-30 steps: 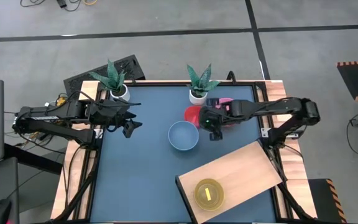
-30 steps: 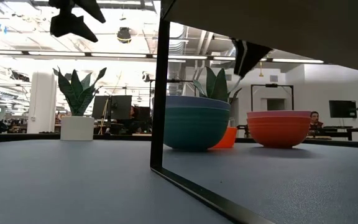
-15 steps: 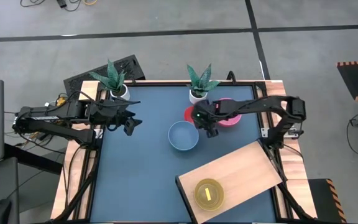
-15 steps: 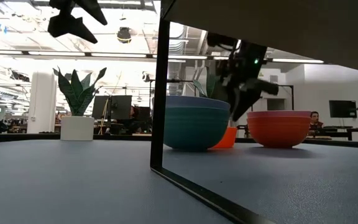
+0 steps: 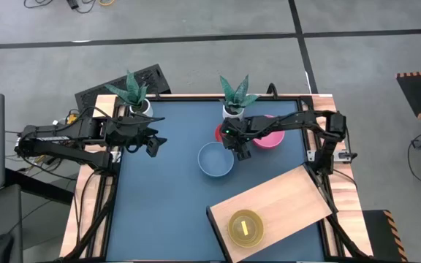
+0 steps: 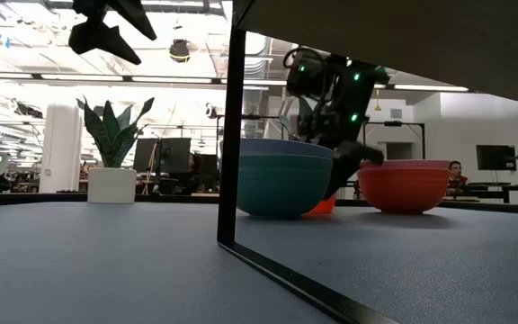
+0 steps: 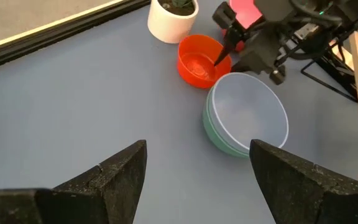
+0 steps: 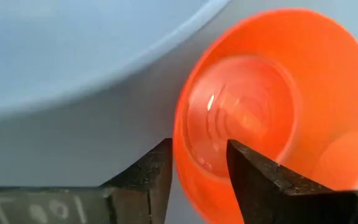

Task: Place and stack bowls onto a shelf
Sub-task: Stack the orange bowl on top of the yellow bowl on the shelf

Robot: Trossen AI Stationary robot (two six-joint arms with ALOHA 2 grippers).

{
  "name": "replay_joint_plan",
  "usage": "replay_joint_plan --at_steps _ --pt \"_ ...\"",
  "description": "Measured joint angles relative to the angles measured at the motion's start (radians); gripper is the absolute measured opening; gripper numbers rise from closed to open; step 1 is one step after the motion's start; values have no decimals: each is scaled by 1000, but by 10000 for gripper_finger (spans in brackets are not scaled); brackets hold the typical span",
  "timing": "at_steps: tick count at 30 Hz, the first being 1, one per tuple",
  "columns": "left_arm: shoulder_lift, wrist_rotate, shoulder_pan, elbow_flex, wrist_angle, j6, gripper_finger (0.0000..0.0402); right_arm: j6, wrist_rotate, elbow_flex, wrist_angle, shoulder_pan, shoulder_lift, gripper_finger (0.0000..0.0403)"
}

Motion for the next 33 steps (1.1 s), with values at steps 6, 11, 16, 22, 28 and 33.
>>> replay_joint_plan --at_steps 6,11,16,22,28,33 --pt "0 -2 0 0 -6 14 269 6 -2 -1 -20 -14 9 94" --pt "0 -2 1 0 -22 15 269 8 2 0 -40 -8 1 22" --pt "0 2 1 0 -24 15 269 51 8 43 -113 0 -16 26" --pt "0 2 1 0 -27 15 269 105 2 142 -182 14 -91 23" --pt "0 1 1 0 -28 15 269 202 -1 279 -254 59 -190 23" --pt "0 1 1 0 -29 21 269 332 2 444 -331 145 -270 23"
